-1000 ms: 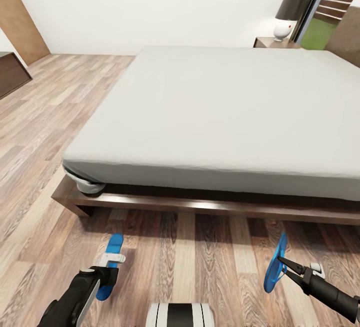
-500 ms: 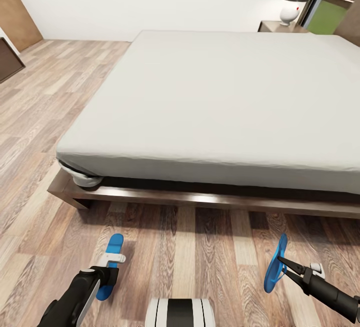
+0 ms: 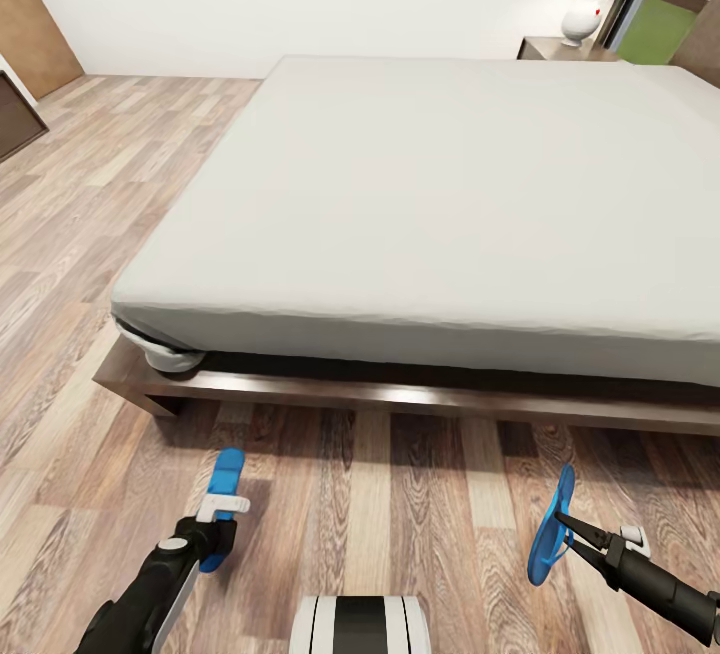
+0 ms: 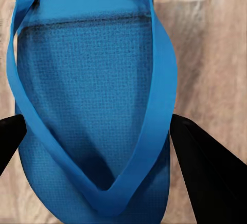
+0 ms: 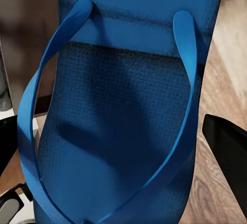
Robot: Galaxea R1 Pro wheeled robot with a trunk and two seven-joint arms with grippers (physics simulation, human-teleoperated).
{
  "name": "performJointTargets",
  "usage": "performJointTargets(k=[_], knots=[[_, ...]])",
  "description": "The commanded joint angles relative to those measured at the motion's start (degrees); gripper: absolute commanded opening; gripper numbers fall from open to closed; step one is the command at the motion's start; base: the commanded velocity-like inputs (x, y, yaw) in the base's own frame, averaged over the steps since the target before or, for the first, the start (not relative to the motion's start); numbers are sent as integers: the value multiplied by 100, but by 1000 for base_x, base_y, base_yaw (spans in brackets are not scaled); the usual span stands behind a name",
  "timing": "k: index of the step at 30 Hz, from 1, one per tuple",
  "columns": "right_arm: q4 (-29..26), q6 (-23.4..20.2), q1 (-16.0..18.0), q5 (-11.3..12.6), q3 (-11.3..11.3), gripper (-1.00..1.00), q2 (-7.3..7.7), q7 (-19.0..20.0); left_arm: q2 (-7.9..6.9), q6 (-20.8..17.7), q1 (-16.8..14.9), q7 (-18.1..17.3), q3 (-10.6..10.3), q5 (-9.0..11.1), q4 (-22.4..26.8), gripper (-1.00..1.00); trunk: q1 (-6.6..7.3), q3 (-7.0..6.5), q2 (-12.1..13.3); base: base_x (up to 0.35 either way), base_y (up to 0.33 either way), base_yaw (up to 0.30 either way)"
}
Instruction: In the bedroom, move the book from the bed onto either nightstand, and place the two sandals side by side next to the bed.
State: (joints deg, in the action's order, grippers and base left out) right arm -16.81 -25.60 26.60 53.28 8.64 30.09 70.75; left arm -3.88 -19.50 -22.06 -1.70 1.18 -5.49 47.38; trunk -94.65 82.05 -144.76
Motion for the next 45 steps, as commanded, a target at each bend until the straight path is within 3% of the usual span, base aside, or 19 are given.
performJointTargets(k=[1,23,45], knots=[[2,-50,3,60,42,-100,5,9,2,-21,0,-7,10,-53,9,-100,1,4,-2,0,0,0],[2,-50,3,51,46,-100,2,9,10,-27,0,21,-13,-49,8,-100,-51,447,-28,0,0,0],[-15,-50,3,44,50,-100,0,9,5,-27,0,20,12,-49,8,-100,-51,447,-28,36,113,0]])
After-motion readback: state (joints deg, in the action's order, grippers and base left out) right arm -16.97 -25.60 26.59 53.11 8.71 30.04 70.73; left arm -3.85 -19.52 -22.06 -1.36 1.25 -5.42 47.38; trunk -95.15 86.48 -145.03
